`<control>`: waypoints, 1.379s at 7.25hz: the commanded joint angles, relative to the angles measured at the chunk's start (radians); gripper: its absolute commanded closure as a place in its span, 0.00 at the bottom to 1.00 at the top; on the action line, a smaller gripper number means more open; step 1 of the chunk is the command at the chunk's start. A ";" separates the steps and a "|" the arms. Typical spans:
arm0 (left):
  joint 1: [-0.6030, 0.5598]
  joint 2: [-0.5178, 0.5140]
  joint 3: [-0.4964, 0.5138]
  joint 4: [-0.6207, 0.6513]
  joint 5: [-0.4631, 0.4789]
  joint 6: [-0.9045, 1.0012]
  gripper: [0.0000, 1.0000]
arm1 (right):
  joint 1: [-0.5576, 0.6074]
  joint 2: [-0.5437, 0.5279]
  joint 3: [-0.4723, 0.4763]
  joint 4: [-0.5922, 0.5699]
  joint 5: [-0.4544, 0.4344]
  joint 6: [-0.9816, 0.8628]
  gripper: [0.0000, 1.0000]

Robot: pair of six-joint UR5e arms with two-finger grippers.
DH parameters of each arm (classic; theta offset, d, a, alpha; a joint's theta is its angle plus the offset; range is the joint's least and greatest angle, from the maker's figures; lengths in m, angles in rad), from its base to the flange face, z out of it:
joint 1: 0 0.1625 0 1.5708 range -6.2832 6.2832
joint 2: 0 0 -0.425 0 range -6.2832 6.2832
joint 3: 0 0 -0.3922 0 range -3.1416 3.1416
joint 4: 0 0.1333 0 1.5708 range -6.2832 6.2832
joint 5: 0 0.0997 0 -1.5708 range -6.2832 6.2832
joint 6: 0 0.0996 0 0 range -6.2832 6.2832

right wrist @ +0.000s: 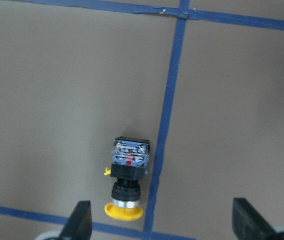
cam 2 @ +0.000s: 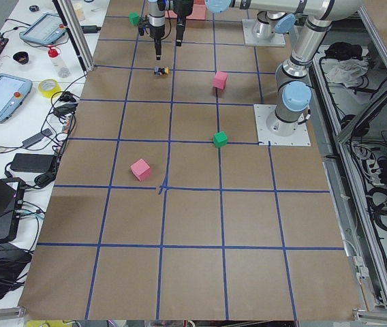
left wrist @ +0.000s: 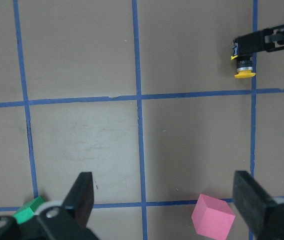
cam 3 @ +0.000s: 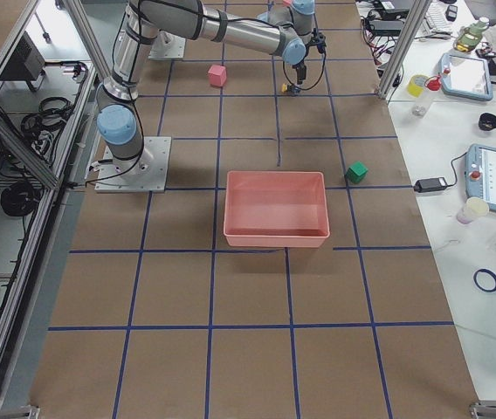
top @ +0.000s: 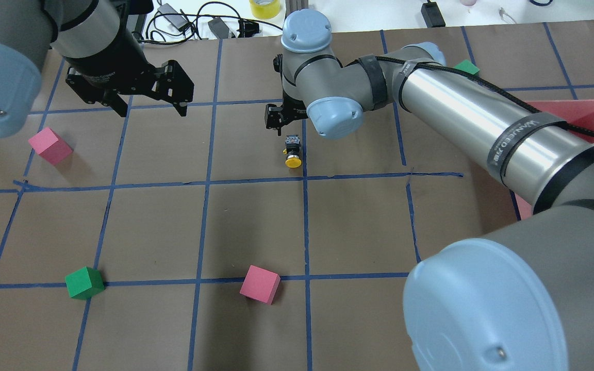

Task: Align button upright
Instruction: 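Retract the right arm while the left gripper reaches toward the lying button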

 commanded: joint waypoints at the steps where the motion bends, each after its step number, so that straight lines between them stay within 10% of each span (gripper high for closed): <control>1: -0.001 0.003 -0.007 0.027 0.003 -0.001 0.00 | -0.100 -0.144 0.084 0.060 0.002 -0.139 0.00; 5: -0.017 -0.002 -0.126 0.316 0.003 -0.012 0.00 | -0.244 -0.444 0.152 0.357 0.007 -0.147 0.00; 10: -0.024 -0.095 -0.433 0.900 0.000 -0.027 0.00 | -0.242 -0.505 0.146 0.420 0.009 -0.133 0.00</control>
